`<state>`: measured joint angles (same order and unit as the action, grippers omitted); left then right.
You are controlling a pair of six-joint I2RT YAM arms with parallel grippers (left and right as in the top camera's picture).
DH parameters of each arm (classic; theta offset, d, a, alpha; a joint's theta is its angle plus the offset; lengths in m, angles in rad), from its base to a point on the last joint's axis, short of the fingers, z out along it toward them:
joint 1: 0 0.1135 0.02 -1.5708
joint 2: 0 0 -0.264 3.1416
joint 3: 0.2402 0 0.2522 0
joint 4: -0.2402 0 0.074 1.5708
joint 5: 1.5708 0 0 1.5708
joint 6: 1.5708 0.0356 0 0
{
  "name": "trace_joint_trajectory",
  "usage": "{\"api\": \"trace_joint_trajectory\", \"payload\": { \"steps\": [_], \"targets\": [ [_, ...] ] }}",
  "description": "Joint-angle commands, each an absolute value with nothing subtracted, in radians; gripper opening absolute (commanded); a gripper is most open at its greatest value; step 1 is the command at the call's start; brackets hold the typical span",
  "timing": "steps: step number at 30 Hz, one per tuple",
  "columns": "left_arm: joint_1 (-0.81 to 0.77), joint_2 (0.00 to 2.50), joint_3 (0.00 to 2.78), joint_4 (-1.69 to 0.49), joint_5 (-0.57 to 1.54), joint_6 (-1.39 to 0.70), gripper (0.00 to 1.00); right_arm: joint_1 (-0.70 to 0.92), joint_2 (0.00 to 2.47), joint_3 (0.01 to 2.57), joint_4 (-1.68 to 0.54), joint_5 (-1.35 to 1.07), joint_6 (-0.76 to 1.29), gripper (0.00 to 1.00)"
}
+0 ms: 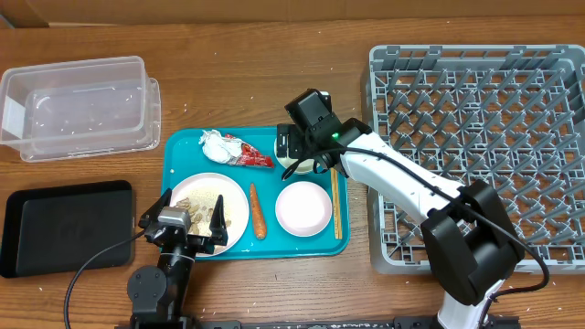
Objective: Sort waste into correct bins and load items into the dishwasher
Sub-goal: 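Grasp the white cup rim with the right gripper and lift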
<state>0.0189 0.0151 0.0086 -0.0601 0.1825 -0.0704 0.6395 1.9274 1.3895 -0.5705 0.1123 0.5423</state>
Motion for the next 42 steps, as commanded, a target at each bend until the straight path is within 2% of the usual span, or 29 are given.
{"api": "trace_joint_trajectory", "payload": {
  "steps": [1, 9, 12, 18, 24, 34, 42],
  "targets": [
    [0.013, 0.004, 0.005, -0.062, 0.173, -0.048, 1.00, 0.643, 1.940, 1.413, -0.567, 0.131, 0.555, 1.00],
    [0.013, 0.004, 0.005, -0.062, 0.173, -0.047, 1.00, 0.643, 1.960, 1.413, -0.562, 0.139, 0.554, 1.00],
    [0.013, 0.004, 0.005, -0.062, 0.173, -0.047, 1.00, 0.650, 1.960, 1.413, -0.559, 0.146, 0.543, 0.95],
    [0.013, 0.004, 0.005, -0.062, 0.173, -0.047, 1.00, 0.699, 1.960, 1.413, -0.556, 0.278, 0.490, 0.95],
    [0.013, 0.004, 0.005, -0.062, 0.173, -0.048, 1.00, 0.718, 1.961, 1.413, -0.553, 0.292, 0.490, 0.93],
    [0.013, 0.004, 0.005, -0.062, 0.173, -0.048, 1.00, 0.718, 1.967, 1.413, -0.550, 0.303, 0.490, 0.85],
    [0.013, 0.004, 0.005, -0.062, 0.173, -0.047, 1.00, 0.718, 2.012, 1.413, -0.537, 0.345, 0.490, 0.85]
  ]
}}
